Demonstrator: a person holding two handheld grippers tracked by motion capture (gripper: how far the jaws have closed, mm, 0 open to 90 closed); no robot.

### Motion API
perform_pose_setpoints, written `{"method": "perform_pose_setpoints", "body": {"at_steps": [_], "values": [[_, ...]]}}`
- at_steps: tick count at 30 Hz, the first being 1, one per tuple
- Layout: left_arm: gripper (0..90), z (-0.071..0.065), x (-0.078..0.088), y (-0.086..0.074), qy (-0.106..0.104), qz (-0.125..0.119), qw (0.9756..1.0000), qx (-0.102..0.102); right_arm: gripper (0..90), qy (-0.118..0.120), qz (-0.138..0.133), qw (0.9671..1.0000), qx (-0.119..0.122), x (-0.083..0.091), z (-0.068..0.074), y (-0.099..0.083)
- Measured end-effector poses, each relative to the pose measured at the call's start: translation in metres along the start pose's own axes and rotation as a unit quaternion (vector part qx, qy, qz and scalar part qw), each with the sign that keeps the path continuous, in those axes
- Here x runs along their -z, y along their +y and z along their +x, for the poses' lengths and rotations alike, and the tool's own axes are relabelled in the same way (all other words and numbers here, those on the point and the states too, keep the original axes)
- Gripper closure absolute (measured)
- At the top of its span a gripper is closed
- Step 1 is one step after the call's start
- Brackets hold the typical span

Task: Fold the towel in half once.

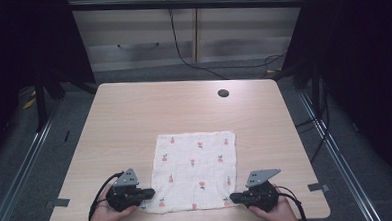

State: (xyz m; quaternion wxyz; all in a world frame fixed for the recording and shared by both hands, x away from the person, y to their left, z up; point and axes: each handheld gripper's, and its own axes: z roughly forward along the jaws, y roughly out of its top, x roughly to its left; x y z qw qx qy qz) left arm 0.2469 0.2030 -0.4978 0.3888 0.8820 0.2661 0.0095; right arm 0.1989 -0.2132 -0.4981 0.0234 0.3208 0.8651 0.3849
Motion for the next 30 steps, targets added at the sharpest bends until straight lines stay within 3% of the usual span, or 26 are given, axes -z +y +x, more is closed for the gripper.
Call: {"method": "perform_pose_setpoints", "body": {"at_steps": [3,5,7,10,12,14,17,18,23,26,28,30], "values": [[83.0,-0.002,0.002,0.001,0.006,0.001,1.0000,-0.005,78.7,-0.002,0.000,1.0000,-0.002,0.001,0.002,0.000],[77.6,0.001,0.007,0.004,-0.007,-0.023,0.9997,0.009,75.9,0.000,-0.007,1.0000,-0.001,0.002,0.001,0.003],[76.3,0.006,0.011,0.009,0.000,-0.033,0.9994,0.012,74.2,-0.007,-0.018,0.9998,-0.001,0.005,-0.005,0.009],[74.8,0.027,0.016,0.022,0.006,-0.064,0.9971,0.040,74.3,-0.033,-0.030,0.9990,-0.010,0.008,-0.020,0.021],[75.3,0.038,0.011,0.029,0.021,-0.058,0.9971,0.045,74.2,-0.052,-0.034,0.9979,-0.019,0.007,-0.040,0.031],[75.0,0.048,0.002,0.036,0.023,-0.051,0.9968,0.058,74.0,-0.059,-0.040,0.9971,-0.026,0.006,-0.057,0.040],[72.2,0.055,-0.017,0.044,0.024,-0.038,0.9978,0.049,71.0,-0.064,-0.048,0.9960,-0.039,0.004,-0.082,0.060],[72.0,0.055,-0.021,0.045,0.032,-0.029,0.9979,0.048,70.4,-0.064,-0.049,0.9958,-0.042,0.003,-0.087,0.067],[67.3,0.052,-0.027,0.041,0.034,-0.014,0.9984,0.042,69.0,-0.097,-0.048,0.9933,-0.040,-0.010,-0.112,0.092],[65.5,0.052,-0.025,0.039,0.045,-0.008,0.9984,0.035,67.3,-0.110,-0.056,0.9909,-0.054,-0.017,-0.128,0.097],[63.3,0.053,-0.024,0.037,0.042,-0.010,0.9987,0.027,64.9,-0.122,-0.055,0.9889,-0.064,-0.021,-0.136,0.099],[63.0,0.054,-0.024,0.037,0.039,-0.013,0.9988,0.029,64.4,-0.120,-0.060,0.9883,-0.073,-0.024,-0.144,0.102]]}}
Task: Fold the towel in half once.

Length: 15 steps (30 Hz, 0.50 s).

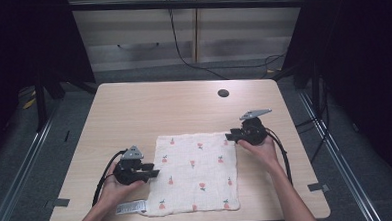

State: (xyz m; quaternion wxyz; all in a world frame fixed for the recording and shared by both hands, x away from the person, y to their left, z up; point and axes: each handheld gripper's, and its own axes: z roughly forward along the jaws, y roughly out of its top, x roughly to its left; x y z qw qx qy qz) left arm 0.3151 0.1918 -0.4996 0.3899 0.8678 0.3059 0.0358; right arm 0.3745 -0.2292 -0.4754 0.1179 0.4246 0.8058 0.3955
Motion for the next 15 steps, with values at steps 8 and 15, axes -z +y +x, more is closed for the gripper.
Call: {"method": "perform_pose_setpoints", "body": {"at_steps": [8,15], "values": [[57.7,-0.003,0.000,-0.003,-0.001,-0.009,0.9999,-0.013,63.8,-0.028,0.024,0.9992,-0.017,-0.020,-0.021,0.007],[48.8,-0.008,-0.002,-0.003,0.001,-0.008,0.9998,-0.019,63.7,-0.032,0.028,0.9988,-0.026,-0.029,-0.027,0.003]]}}
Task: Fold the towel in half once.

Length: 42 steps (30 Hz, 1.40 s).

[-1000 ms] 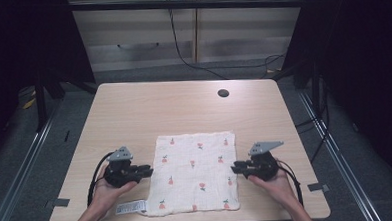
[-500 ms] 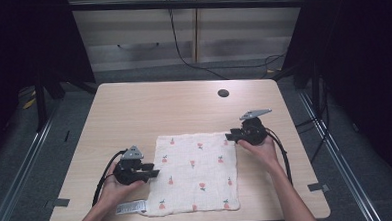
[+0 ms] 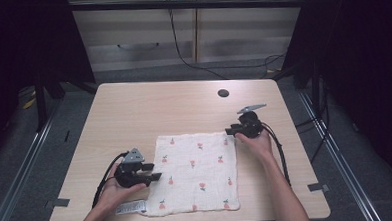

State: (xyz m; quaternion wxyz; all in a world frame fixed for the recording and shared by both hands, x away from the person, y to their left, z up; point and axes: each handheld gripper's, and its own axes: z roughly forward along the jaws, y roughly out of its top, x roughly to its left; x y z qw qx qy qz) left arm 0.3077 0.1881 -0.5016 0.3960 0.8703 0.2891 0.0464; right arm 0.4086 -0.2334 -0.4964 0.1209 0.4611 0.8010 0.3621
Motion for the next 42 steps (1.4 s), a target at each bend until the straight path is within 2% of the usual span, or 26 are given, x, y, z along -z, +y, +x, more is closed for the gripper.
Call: {"method": "perform_pose_setpoints", "body": {"at_steps": [2,4,6,9,12,14,16,18,20,21,22,23,25,29,30,31,35,38,42], "values": [[44.0,-0.002,-0.001,0.000,-0.005,0.000,0.9999,-0.009,63.4,-0.005,0.005,1.0000,0.001,-0.002,-0.002,-0.001],[39.1,-0.004,-0.002,0.000,-0.005,0.000,0.9999,-0.010,63.2,-0.004,0.004,1.0000,-0.003,-0.003,-0.005,-0.002],[38.6,-0.005,-0.002,0.000,-0.001,0.001,0.9999,-0.012,63.1,-0.005,0.005,1.0000,-0.005,-0.003,-0.006,-0.003],[36.4,-0.005,-0.002,0.000,-0.008,0.002,0.9999,-0.009,64.0,-0.003,0.007,1.0000,-0.003,-0.003,-0.005,-0.003],[36.3,-0.002,-0.002,0.002,-0.013,0.002,0.9998,0.013,73.7,-0.003,0.010,0.9999,0.004,-0.004,-0.003,-0.003],[36.4,0.003,-0.001,0.002,-0.029,-0.001,0.9990,0.035,82.0,0.001,0.000,1.0000,0.004,-0.003,-0.003,-0.004],[35.9,0.007,0.000,0.004,-0.037,0.001,0.9981,0.049,87.3,0.002,-0.005,1.0000,0.001,-0.002,-0.003,-0.003],[32.1,0.009,0.002,0.007,-0.039,-0.001,0.9981,0.048,88.1,0.009,-0.017,0.9998,-0.006,0.001,-0.004,-0.002],[31.4,0.013,0.008,0.011,-0.039,-0.029,0.9972,0.057,88.5,0.015,-0.024,0.9995,-0.010,0.003,-0.005,-0.001],[32.7,0.016,0.010,0.016,-0.042,-0.030,0.9969,0.059,88.5,0.017,-0.022,0.9995,-0.013,0.003,-0.005,-0.001],[30.3,0.019,0.012,0.020,-0.042,-0.028,0.9972,0.055,88.5,0.015,-0.019,0.9997,-0.008,0.002,-0.005,-0.001],[28.4,0.024,0.016,0.025,-0.035,-0.041,0.9968,0.059,88.6,0.015,-0.018,0.9997,-0.007,0.002,-0.005,-0.001],[30.9,0.032,0.019,0.034,-0.021,-0.051,0.9966,0.061,88.5,0.018,-0.016,0.9996,-0.012,0.001,-0.005,-0.002],[31.9,0.050,0.014,0.046,-0.013,-0.047,0.9960,0.074,88.6,0.026,-0.022,0.9994,-0.010,0.000,-0.002,-0.001],[33.2,0.054,0.009,0.049,0.001,-0.037,0.9970,0.069,88.6,0.029,-0.025,0.9992,-0.010,0.000,-0.001,-0.001],[32.4,0.058,0.005,0.051,0.002,-0.029,0.9970,0.072,88.7,0.031,-0.028,0.9991,-0.008,0.001,0.000,-0.001],[27.4,0.076,-0.006,0.056,0.025,-0.039,0.9936,0.103,88.6,0.037,-0.033,0.9988,-0.006,0.002,0.003,0.000],[29.6,0.085,-0.016,0.060,0.030,-0.033,0.9925,0.113,88.6,0.040,-0.037,0.9985,-0.006,0.003,0.004,0.000],[33.8,0.095,-0.027,0.062,0.025,-0.026,0.9924,0.118,88.6,0.045,-0.041,0.9982,0.001,0.004,0.006,0.002]]}}
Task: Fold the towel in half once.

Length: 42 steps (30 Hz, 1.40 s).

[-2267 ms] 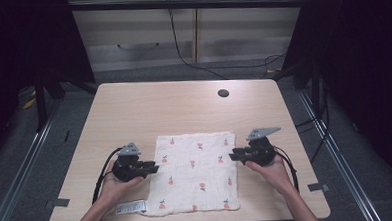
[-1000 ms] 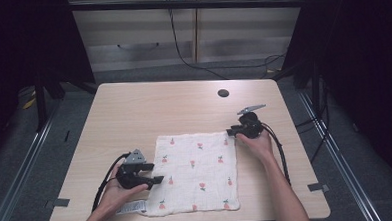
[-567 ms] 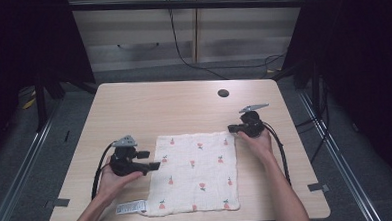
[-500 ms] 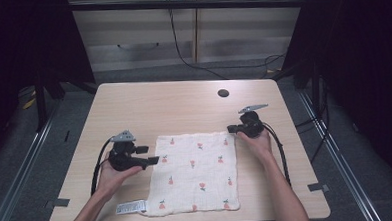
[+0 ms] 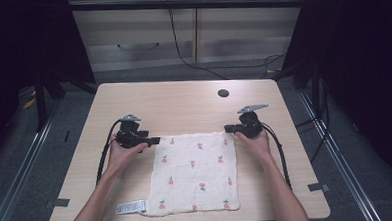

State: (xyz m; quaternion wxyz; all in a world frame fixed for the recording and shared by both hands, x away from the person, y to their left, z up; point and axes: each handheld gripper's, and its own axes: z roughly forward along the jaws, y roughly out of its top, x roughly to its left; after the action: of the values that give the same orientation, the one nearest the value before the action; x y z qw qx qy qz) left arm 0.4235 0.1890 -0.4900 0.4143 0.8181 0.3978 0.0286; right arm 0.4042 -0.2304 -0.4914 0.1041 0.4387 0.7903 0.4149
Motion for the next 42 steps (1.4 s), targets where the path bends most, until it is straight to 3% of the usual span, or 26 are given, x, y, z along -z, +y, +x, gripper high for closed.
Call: {"method": "perform_pose_setpoints", "body": {"at_steps": [4,6,8,14,18,19,20,22,24,29,33,34,37,42], "values": [[40.2,0.010,-0.008,0.003,-0.009,-0.007,0.9999,0.010,88.6,0.000,0.000,1.0000,-0.003,0.001,-0.001,0.000],[41.7,0.012,-0.013,0.003,0.005,0.000,0.9999,0.015,88.6,0.001,-0.002,1.0000,-0.003,0.002,-0.001,-0.001],[44.6,0.014,-0.015,0.003,0.000,0.003,1.0000,0.009,88.6,0.001,-0.001,1.0000,-0.003,0.003,0.000,-0.001],[51.6,0.007,-0.025,0.006,0.015,0.010,0.9998,-0.013,88.6,0.001,0.001,1.0000,-0.002,0.004,0.000,0.000],[55.9,0.000,-0.030,0.009,0.024,0.015,0.9990,-0.035,88.5,0.003,0.000,1.0000,0.001,0.005,-0.001,0.000],[57.2,-0.004,-0.031,0.009,0.029,0.019,0.9979,-0.055,88.5,0.003,-0.002,1.0000,0.000,0.006,-0.001,0.000],[58.3,-0.007,-0.032,0.008,0.030,0.018,0.9974,-0.063,88.5,0.003,-0.003,1.0000,0.001,0.006,-0.001,0.000],[63.4,-0.013,-0.033,0.007,0.046,0.024,0.9939,-0.097,88.5,0.004,-0.002,1.0000,0.001,0.006,-0.001,-0.001],[67.8,-0.016,-0.033,0.006,0.052,0.027,0.9921,-0.111,88.5,0.004,-0.002,1.0000,0.000,0.006,0.000,-0.001],[84.3,-0.018,-0.033,0.005,0.040,0.025,0.9935,-0.104,88.5,0.006,-0.002,1.0000,-0.002,0.007,0.000,-0.004],[85.3,-0.015,-0.032,0.005,0.029,0.020,0.9962,-0.079,88.6,0.005,-0.005,1.0000,-0.005,0.010,-0.002,-0.003],[85.3,-0.014,-0.031,0.005,0.029,0.023,0.9959,-0.082,88.6,0.006,-0.007,0.9999,-0.005,0.010,-0.002,-0.003],[85.3,-0.012,-0.028,0.005,0.013,0.002,0.9984,-0.055,88.6,0.006,-0.013,0.9999,-0.004,0.013,-0.003,-0.002],[85.3,-0.013,-0.016,0.010,-0.006,-0.024,0.9987,-0.044,88.7,0.009,-0.026,0.9996,-0.010,0.021,-0.003,0.001]]}}
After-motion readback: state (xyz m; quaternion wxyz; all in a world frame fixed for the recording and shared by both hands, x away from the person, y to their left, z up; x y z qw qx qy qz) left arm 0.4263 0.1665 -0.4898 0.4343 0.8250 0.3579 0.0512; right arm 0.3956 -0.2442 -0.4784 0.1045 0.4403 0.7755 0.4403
